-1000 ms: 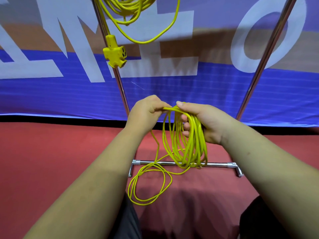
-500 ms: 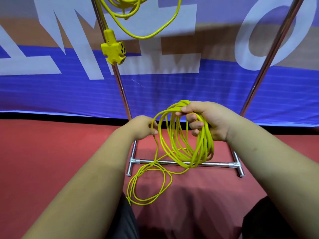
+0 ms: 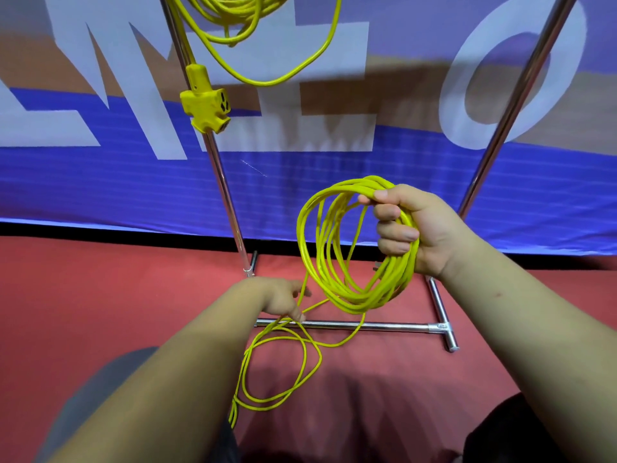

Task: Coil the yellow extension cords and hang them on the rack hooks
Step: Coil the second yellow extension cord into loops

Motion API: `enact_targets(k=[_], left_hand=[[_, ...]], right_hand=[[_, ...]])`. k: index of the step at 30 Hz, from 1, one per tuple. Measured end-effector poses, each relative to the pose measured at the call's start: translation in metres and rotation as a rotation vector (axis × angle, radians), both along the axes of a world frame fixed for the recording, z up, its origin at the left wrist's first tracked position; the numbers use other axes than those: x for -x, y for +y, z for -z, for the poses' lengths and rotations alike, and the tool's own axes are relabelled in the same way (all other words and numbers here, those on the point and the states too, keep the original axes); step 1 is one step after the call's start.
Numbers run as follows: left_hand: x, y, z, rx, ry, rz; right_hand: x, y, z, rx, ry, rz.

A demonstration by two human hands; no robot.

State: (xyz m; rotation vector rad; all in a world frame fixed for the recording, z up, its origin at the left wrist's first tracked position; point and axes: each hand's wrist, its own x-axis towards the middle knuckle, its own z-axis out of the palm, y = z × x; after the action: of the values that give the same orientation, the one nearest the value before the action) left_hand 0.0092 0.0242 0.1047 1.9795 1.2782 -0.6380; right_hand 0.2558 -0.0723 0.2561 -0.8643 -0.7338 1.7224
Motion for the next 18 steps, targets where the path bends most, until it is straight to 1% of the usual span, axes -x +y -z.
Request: enact_targets(k=[2,4,7,10,11,12,14,15,16,18], left_hand=[[-0.003,-0.004,0.007,-0.009,0.122,0.045],[-0.002,-0.007,0.011,-0.012,0.199,0.076],[-0.001,-0.009,0.011,-0.072,0.267,0.084],[-0.007,-0.006,-0.003,-0.228,0.261,0.014],[-0.007,-0.002,-0.008,-0.313,0.221,-0.076],[-0.004,0.004,-0.011,-0.403,0.138,-0.223],[0.008,0.016,-0.017,-0.606,-0.087,-0.475],[0.016,0.021,-0.019,-0.688,-0.191,-0.549],[0.022,0.026,-0.021,-0.748,-0.274,-0.573],[0.031,0.030,-0.025,-0.820,-0.369,-0.490]], right_hand=[[-0.003,0.000,-0.001,-0.011,0.025,0.044],[-0.007,0.000,-0.002,-0.014,0.038,0.097],[-0.014,0.002,-0.003,0.012,0.051,0.191],[-0.018,0.007,0.000,0.067,0.063,0.273],[-0.019,0.008,0.003,0.087,0.058,0.295],[-0.020,0.010,0.005,0.108,0.048,0.318],[-0.023,0.013,0.012,0.154,0.031,0.380],[-0.026,0.015,0.015,0.177,0.026,0.416],[-0.029,0.016,0.018,0.197,0.021,0.451],[-0.034,0.019,0.024,0.226,0.014,0.500]])
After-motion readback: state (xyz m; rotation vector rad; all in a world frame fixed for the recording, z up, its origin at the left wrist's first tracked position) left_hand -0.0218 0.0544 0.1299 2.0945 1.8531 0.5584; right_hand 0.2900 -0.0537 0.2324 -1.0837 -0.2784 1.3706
